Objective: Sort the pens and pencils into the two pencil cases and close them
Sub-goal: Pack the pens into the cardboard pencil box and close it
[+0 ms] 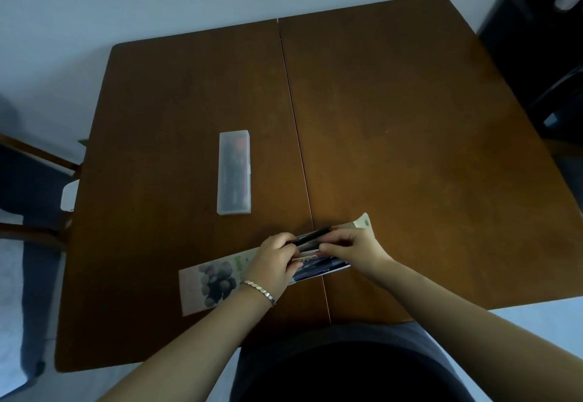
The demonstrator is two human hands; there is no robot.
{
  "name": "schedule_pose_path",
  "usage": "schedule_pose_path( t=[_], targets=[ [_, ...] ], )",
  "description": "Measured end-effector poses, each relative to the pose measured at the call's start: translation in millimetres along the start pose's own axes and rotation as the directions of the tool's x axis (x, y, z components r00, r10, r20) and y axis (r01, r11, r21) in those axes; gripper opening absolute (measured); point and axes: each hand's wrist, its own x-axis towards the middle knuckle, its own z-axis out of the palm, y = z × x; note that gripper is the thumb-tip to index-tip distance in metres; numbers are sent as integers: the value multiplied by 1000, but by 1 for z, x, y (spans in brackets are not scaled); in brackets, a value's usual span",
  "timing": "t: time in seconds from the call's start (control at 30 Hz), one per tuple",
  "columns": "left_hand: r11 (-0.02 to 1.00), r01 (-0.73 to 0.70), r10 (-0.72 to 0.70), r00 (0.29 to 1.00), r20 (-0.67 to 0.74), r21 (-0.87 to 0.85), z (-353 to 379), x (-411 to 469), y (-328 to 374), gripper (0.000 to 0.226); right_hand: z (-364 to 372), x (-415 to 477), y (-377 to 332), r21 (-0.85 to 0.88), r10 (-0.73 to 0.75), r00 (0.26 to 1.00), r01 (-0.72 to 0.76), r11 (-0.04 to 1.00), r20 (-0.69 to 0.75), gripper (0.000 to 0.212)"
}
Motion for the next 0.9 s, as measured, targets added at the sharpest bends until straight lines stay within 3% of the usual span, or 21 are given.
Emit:
schedule_pose_path(
  t=[0.2,0.33,0.5,0.57,0.63,0.77,0.83,0.9],
  targets=[
    [1000,7,-8,999,-32,-26,0,1,0,31,19,12,-3,-39,2,994,-7,999,-111,8],
    [999,14,-15,999,-46,-36,0,-1,0,30,28,12,-9,10,9,979,-7,1000,-203,16],
    [1000,6,-5,999,-42,28,2,-6,-2,33,9,13,-20,221,34,873,85,972,-486,19],
    [998,26,-24,999,-37,64,5,-8,-3,34,-7,13,-27,405,81,887,125,906,-454,23],
    [996,18,-15,999,-31,87,6,-10,-3,35,-22,10,-30,485,98,923,103,868,-372,23],
    [999,-15,18,997,-74,49,7,-13,-7,33,-33,9,-19,314,129,970,-58,948,-208,18],
    [999,-27,30,995,-98,26,6,-14,-9,32,-34,10,-14,157,122,978,-95,983,-170,10],
    [997,-59,63,995,-83,50,5,-15,-10,32,-33,12,-10,-70,82,989,-91,993,-119,19]
  ],
)
